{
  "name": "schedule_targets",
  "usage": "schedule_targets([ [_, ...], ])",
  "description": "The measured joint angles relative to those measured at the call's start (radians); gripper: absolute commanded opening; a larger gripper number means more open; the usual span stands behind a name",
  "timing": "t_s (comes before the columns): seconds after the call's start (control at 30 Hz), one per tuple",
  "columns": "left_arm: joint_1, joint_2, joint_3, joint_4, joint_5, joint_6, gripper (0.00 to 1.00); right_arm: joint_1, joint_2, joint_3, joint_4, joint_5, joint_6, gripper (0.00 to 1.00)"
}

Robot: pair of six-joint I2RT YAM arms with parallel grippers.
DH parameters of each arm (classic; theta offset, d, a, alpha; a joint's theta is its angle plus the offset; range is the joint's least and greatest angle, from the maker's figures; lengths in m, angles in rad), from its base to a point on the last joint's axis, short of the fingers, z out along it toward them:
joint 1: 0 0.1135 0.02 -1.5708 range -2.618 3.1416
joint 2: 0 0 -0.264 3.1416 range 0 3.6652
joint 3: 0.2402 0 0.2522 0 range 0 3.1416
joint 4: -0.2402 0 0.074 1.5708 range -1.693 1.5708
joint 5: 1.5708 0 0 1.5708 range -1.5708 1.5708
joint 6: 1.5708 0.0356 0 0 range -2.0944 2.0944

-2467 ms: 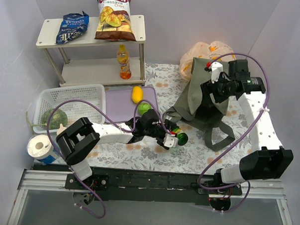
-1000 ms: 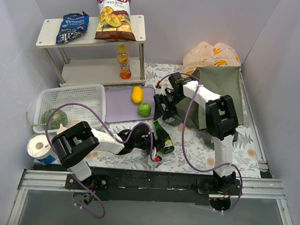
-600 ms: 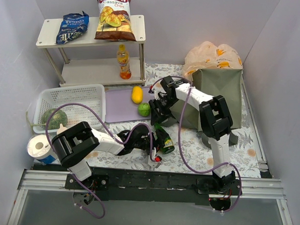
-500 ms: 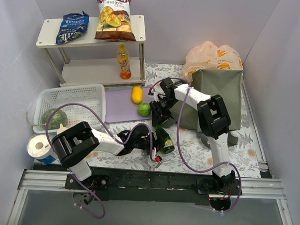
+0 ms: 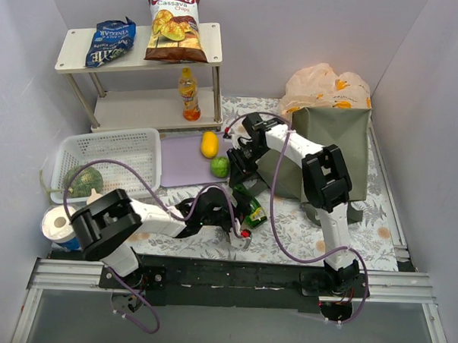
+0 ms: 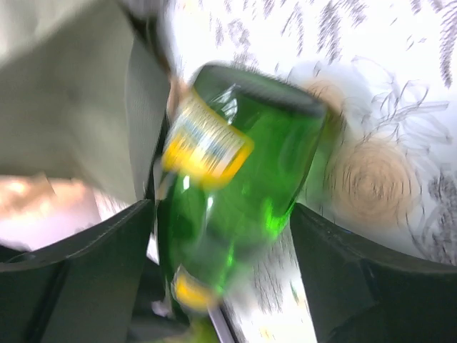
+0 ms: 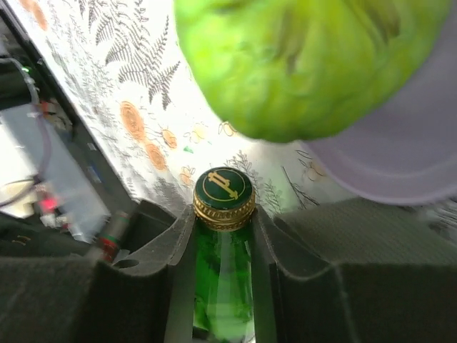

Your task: Untie the knot of the grocery bags and take out the mixed food

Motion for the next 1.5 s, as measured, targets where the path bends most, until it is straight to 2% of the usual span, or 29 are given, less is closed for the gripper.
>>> schedule_targets([
  [0.03,0.001,-0.032,-0.002,-0.026,-0.023,-0.042,0.98,-0.001,-0.013,0.003,0.002,0.005,-0.017,0.01],
  [0.27,0.007,-0.405,0.004,-0.181,-0.087,-0.384,0.98,-0.029,-0.149,0.005,0.052,0.043,-0.095,0.01],
  [0.37,0.007,-0.488,0.036,-0.252,-0.096,-0.55,0.98,-0.041,-0.229,-0.051,0.124,0.042,-0.099,0.01],
  [0.57,0.015,-0.503,0.079,-0.33,-0.166,-1.02,0.98,-0.054,-0.468,-0.378,0.381,0.018,-0.038,0.01],
  [0.67,0.049,-0.506,0.048,-0.304,-0.185,-1.231,0.98,-0.055,-0.6,-0.584,0.55,0.0,0.005,0.01],
  [0.77,0.074,-0.508,-0.028,-0.224,-0.188,-1.368,0.98,-0.055,-0.731,-0.777,0.736,-0.016,0.062,0.01],
  [0.9,0.076,-0.462,-0.117,-0.101,-0.169,-1.468,0.98,-0.053,-0.822,-0.892,0.911,-0.002,0.108,0.01],
  [1.1,0.077,-0.269,-0.128,0.146,-0.069,-1.584,0.98,-0.055,-0.861,-0.92,1.085,0.068,0.114,0.01],
  [1.3,0.076,-0.146,-0.149,0.393,-0.051,-1.663,0.98,-0.055,-0.928,-0.986,1.155,0.118,0.108,0.01],
  [1.5,0.073,-0.021,-0.159,0.515,-0.113,-1.65,0.98,-0.034,-0.983,-1.101,1.212,0.166,0.114,0.01],
])
